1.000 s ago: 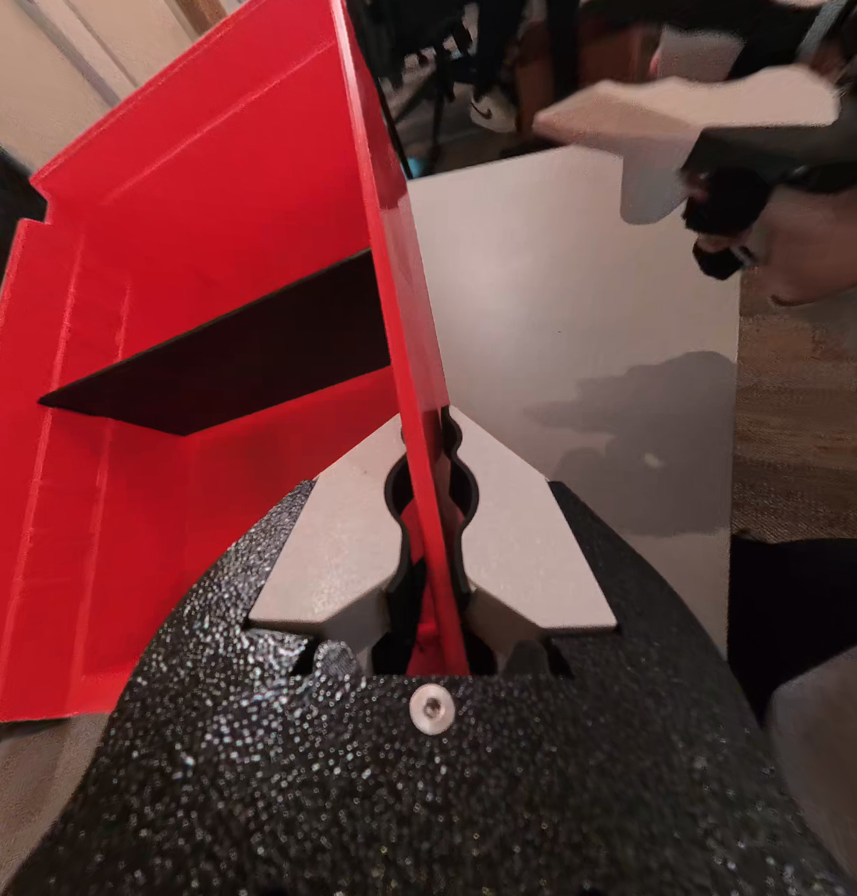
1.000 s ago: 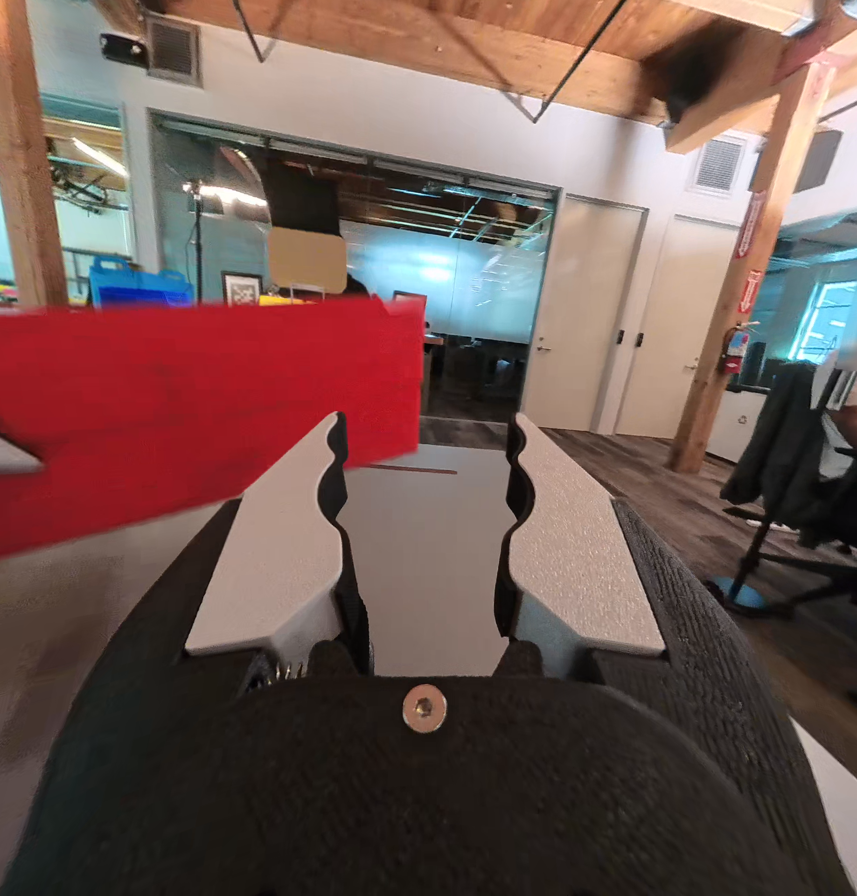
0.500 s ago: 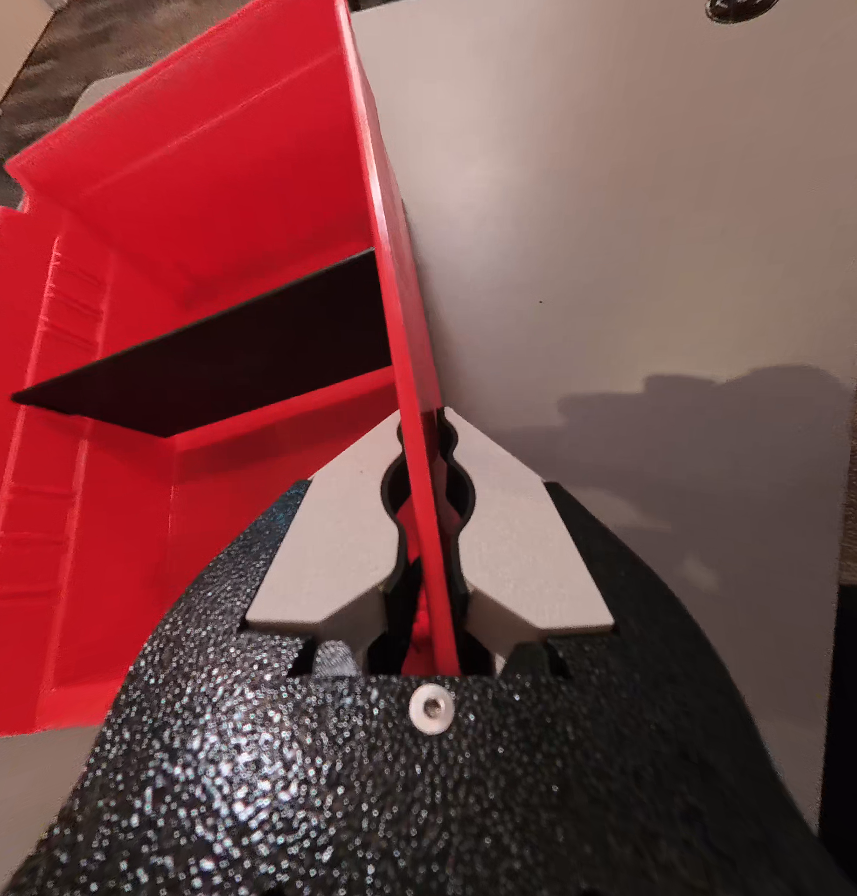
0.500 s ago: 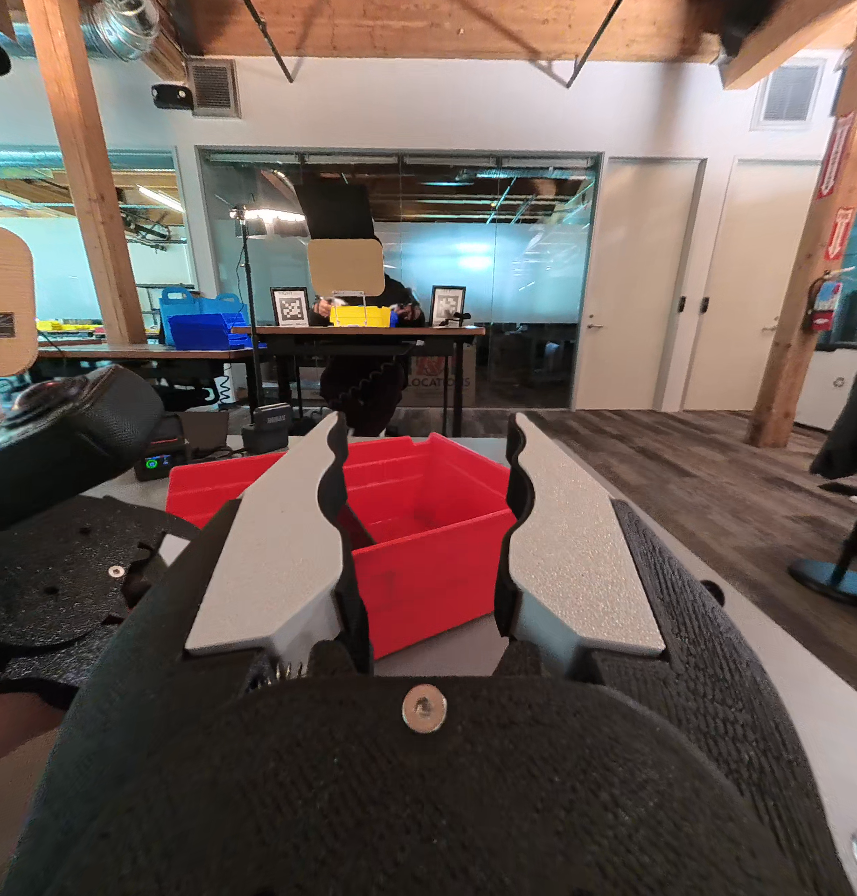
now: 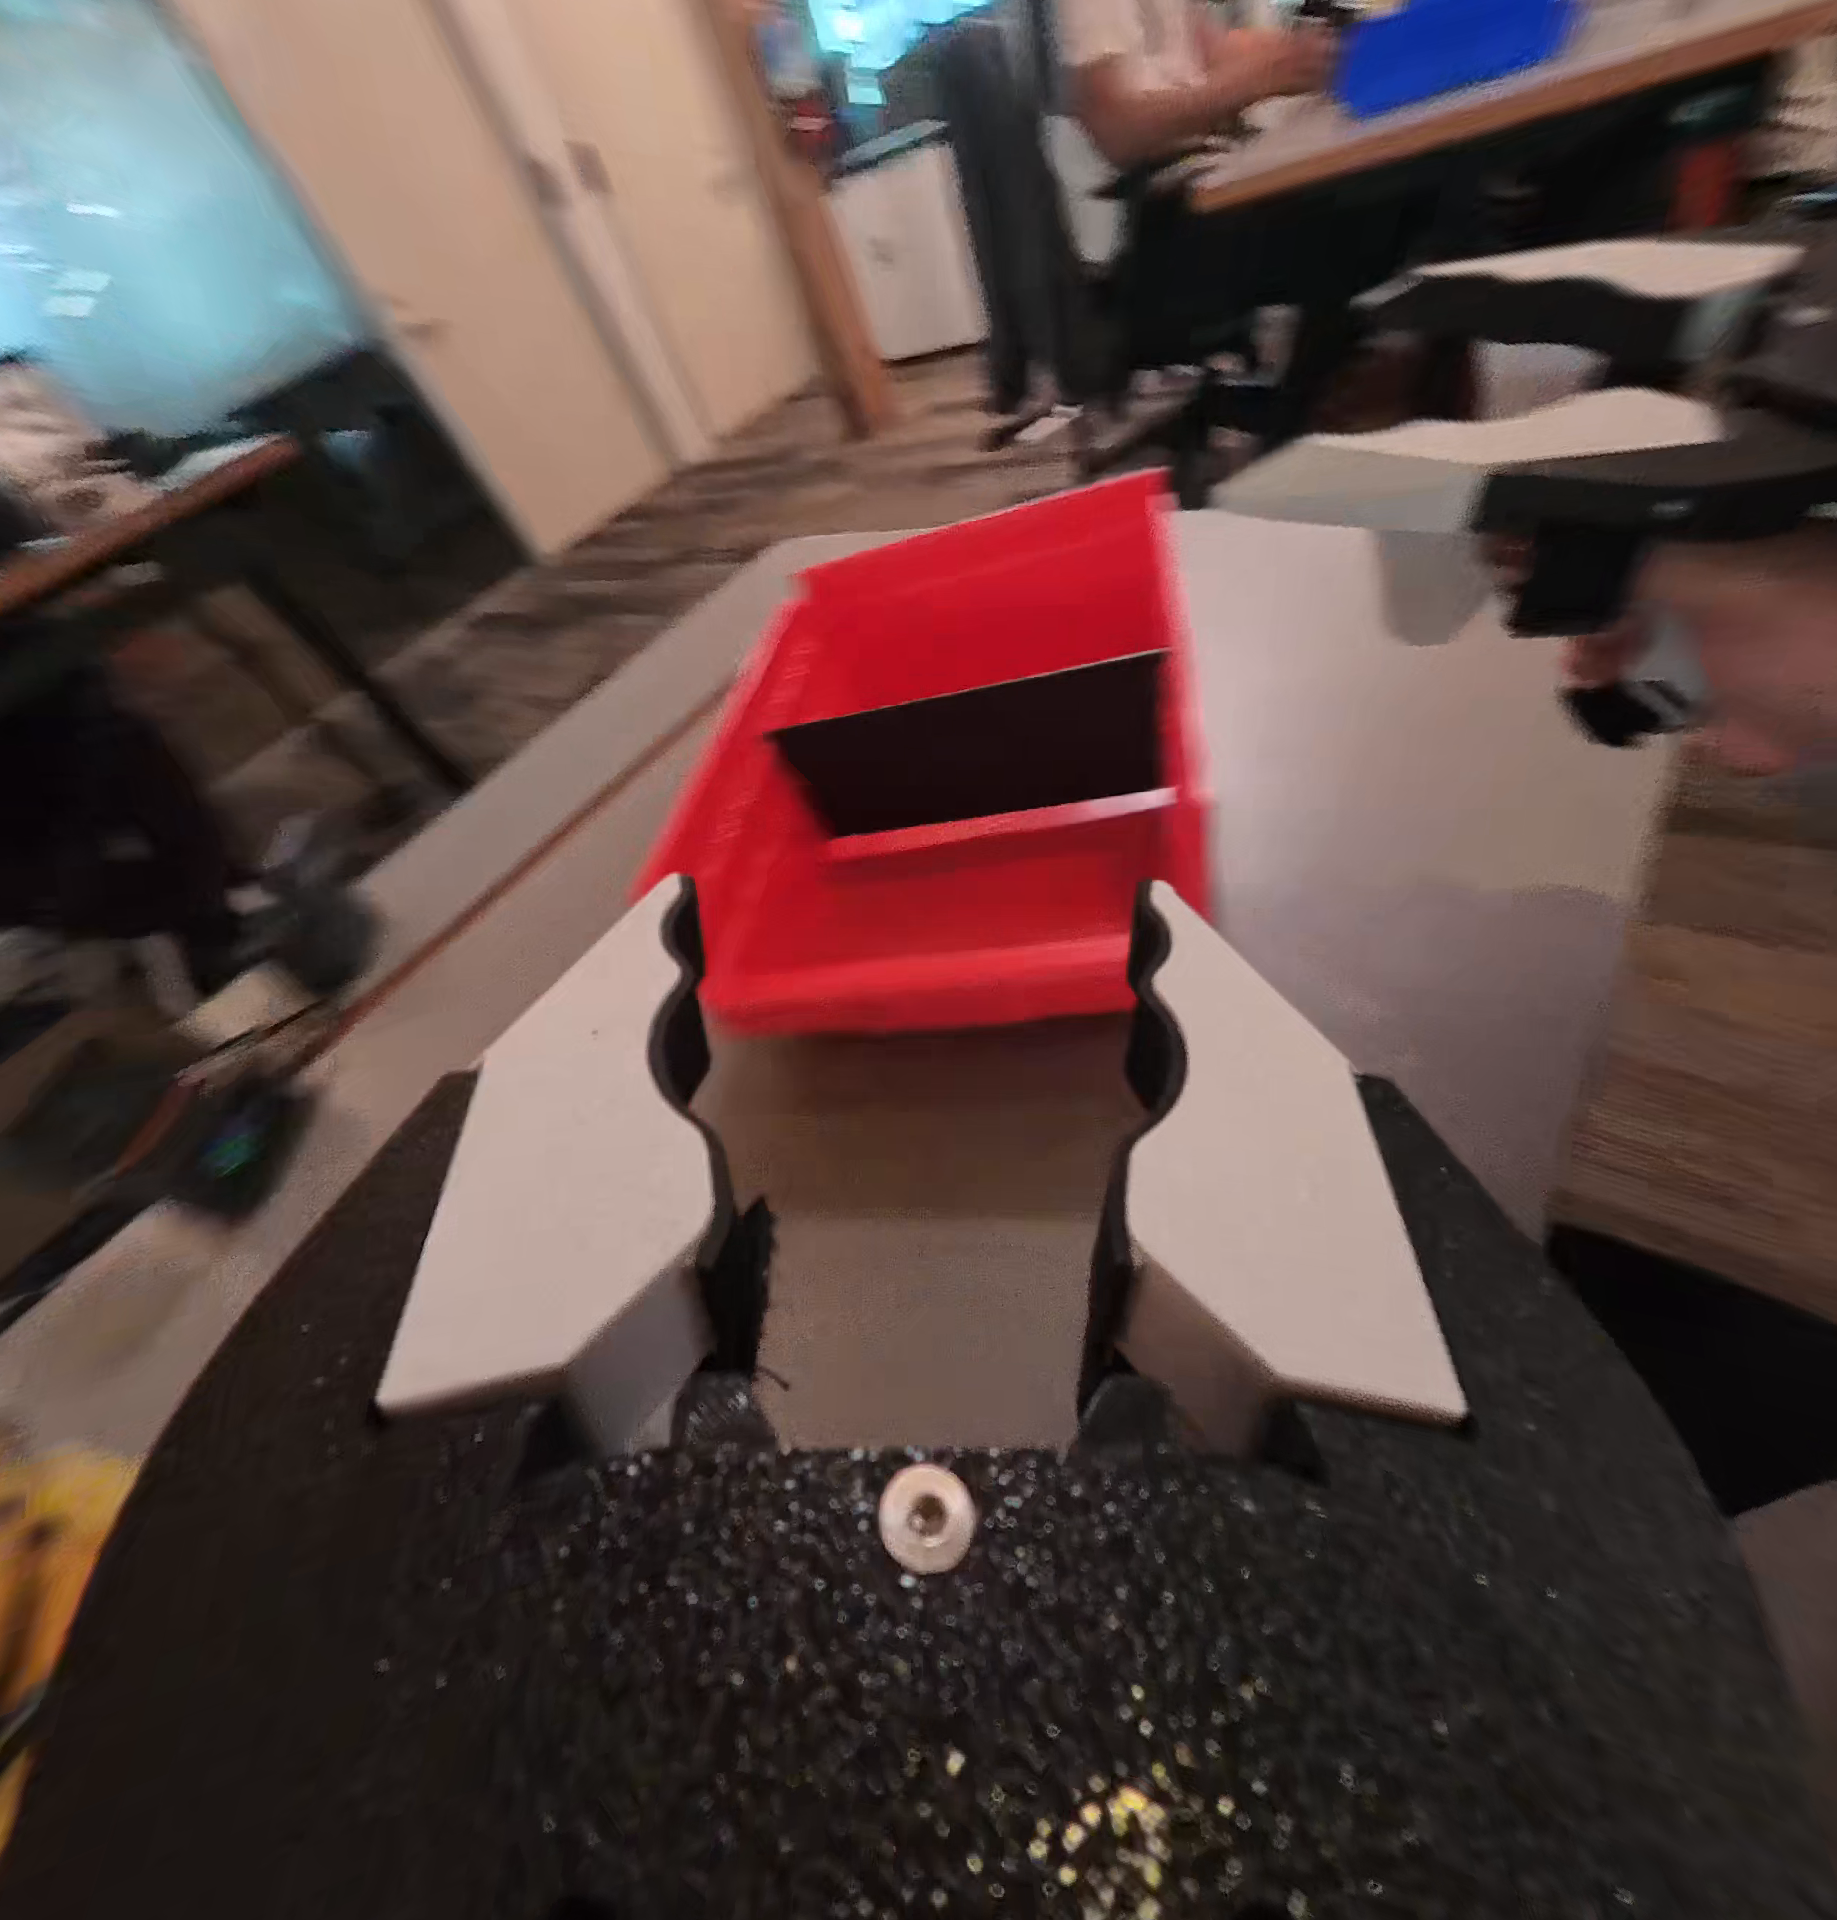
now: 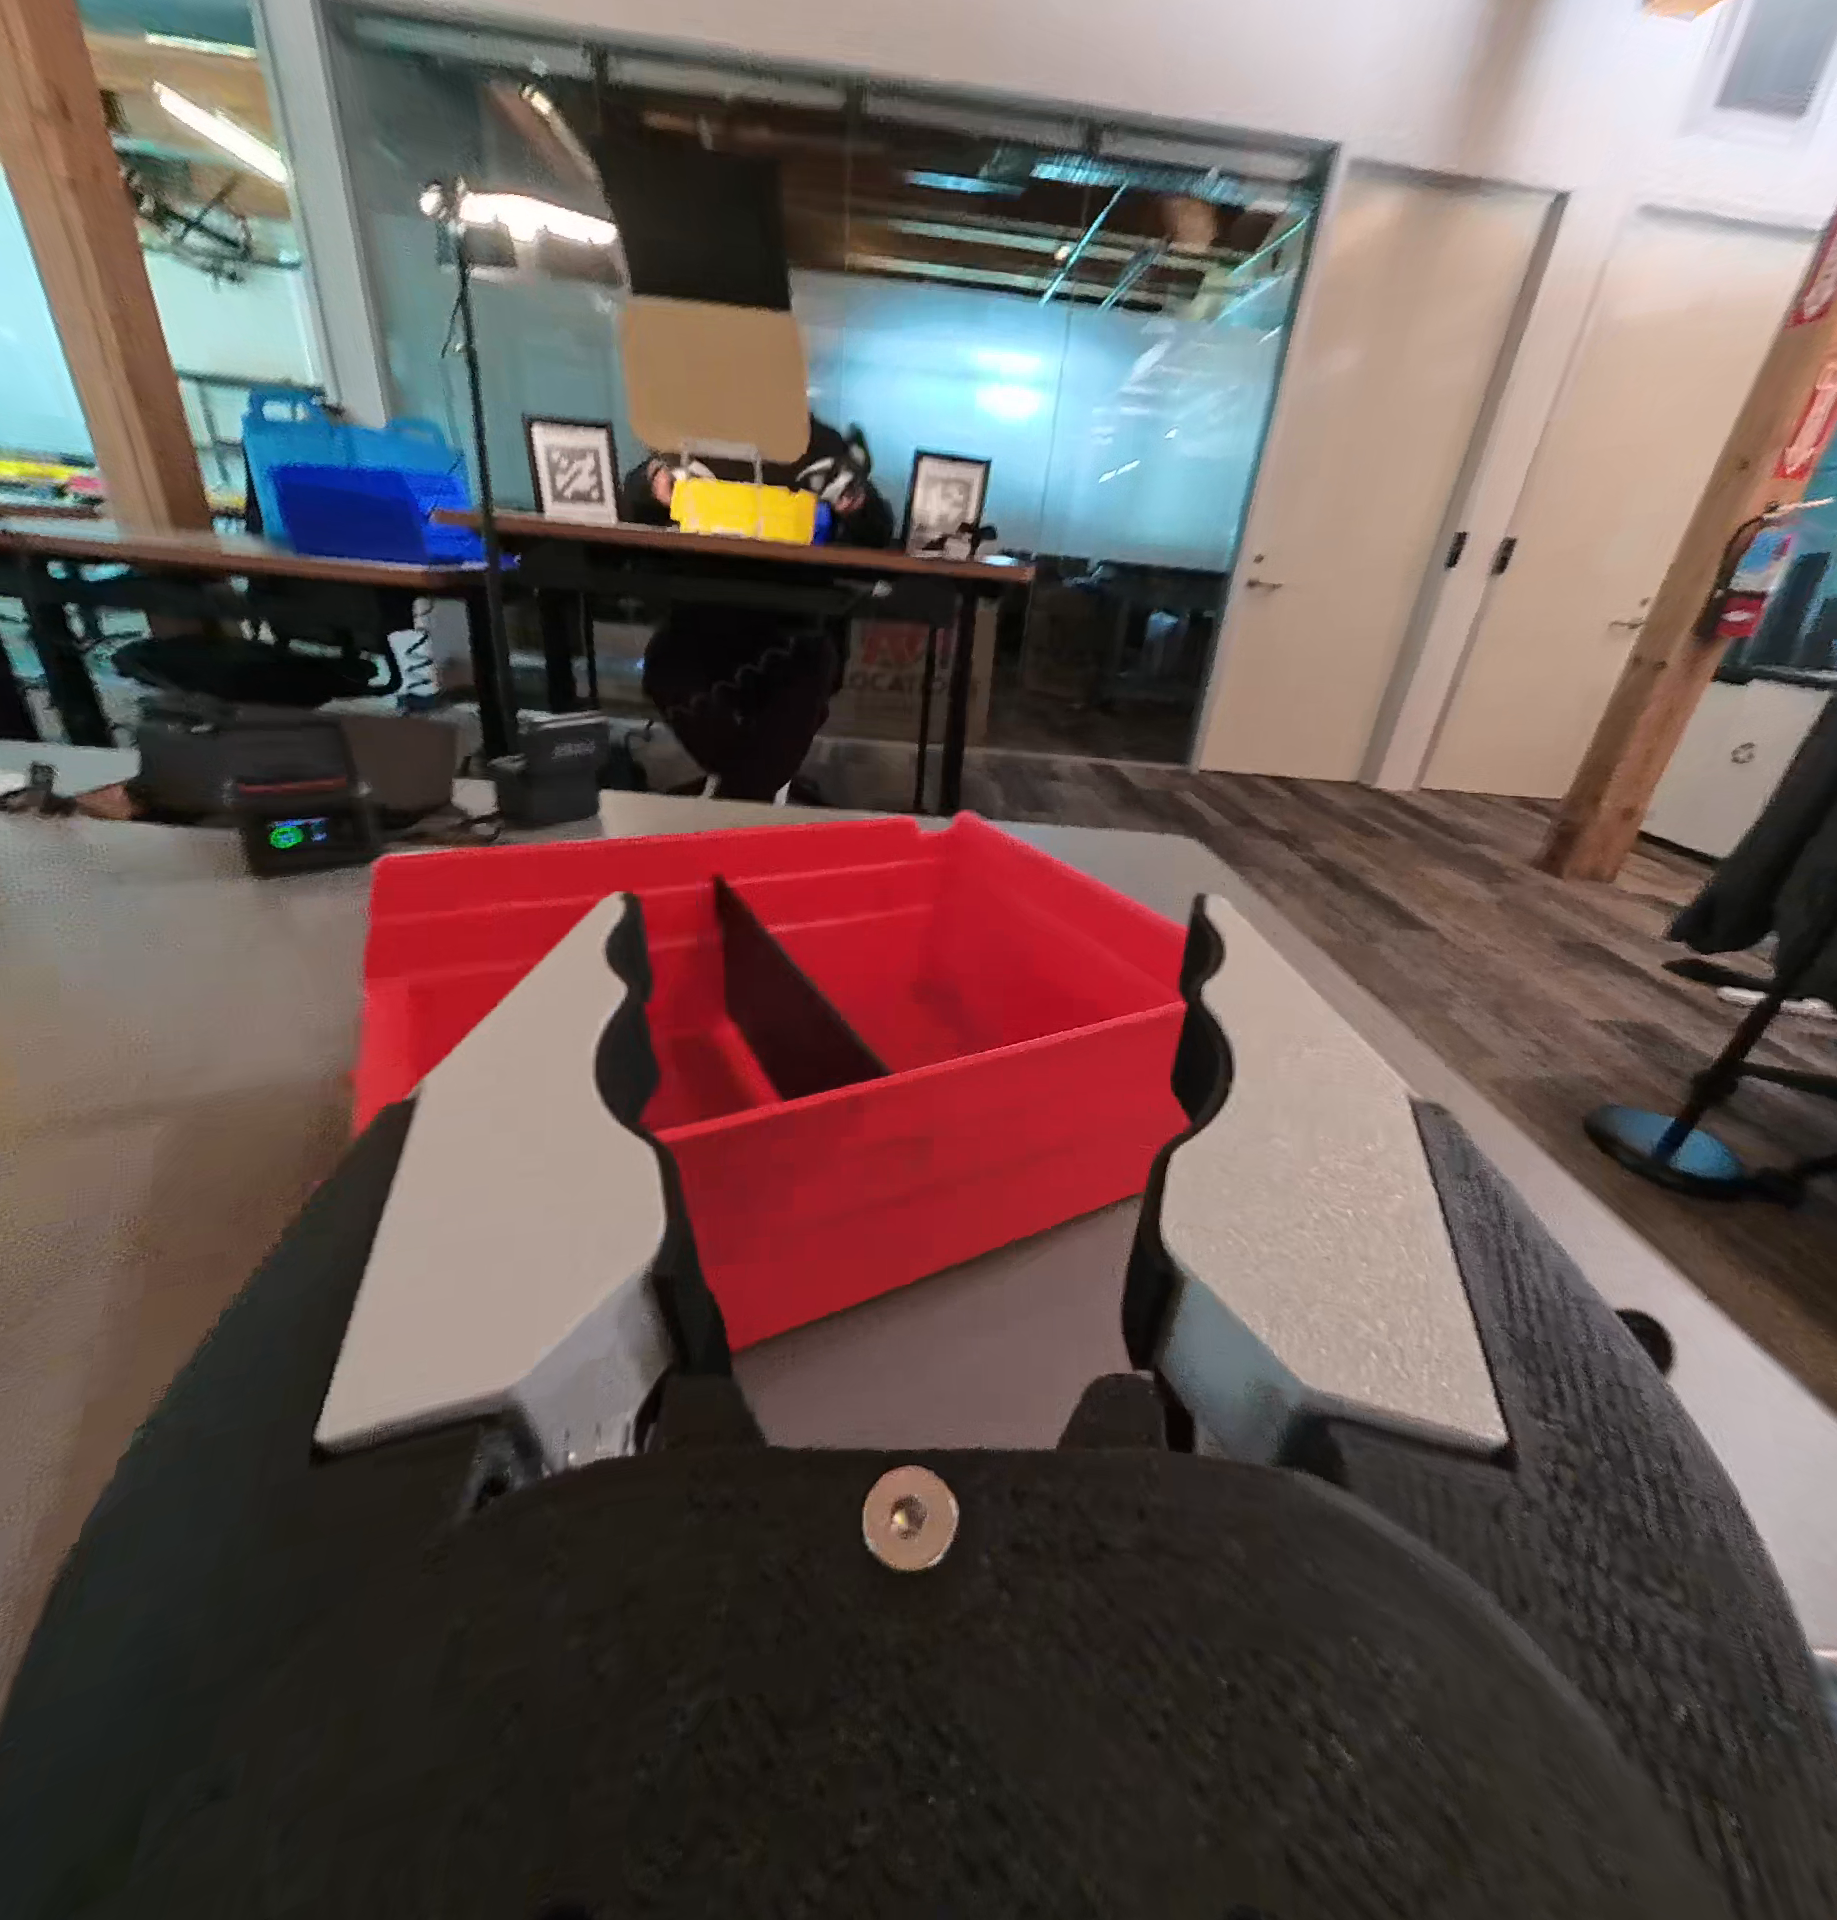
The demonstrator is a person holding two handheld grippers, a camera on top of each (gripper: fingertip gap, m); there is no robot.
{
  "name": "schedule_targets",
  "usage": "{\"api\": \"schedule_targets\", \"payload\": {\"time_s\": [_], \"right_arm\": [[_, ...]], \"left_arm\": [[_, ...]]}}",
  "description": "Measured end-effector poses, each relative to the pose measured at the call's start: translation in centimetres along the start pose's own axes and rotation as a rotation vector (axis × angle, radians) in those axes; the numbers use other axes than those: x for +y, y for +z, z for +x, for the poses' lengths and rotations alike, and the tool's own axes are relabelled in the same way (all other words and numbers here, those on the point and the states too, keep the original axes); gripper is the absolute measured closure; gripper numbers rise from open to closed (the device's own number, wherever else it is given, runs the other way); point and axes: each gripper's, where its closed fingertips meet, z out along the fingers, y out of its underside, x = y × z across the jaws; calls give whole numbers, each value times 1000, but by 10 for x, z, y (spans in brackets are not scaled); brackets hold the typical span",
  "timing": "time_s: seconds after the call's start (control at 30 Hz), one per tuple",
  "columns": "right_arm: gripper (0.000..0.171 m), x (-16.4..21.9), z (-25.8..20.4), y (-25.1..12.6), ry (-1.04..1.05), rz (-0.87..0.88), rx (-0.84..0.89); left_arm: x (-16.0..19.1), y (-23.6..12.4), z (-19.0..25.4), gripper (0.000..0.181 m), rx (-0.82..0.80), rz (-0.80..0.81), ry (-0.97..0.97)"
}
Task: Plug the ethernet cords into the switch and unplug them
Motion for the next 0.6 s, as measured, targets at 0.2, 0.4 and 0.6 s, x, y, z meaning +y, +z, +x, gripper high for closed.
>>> {"api": "schedule_targets", "payload": {"time_s": [0.2, 0.4, 0.6], "right_arm": [[43, 9, -63, 5, -9, -40, -76], [33, 53, -88, 18, -23, -222, 8], [40, 95, -71, 19, -88, -412, 97]], "left_arm": [[79, -145, -137, 72, -558, -53, -175], [177, -222, -176, 58, -750, -212, -413], [220, -231, -182, 68, -761, -409, -405]]}}
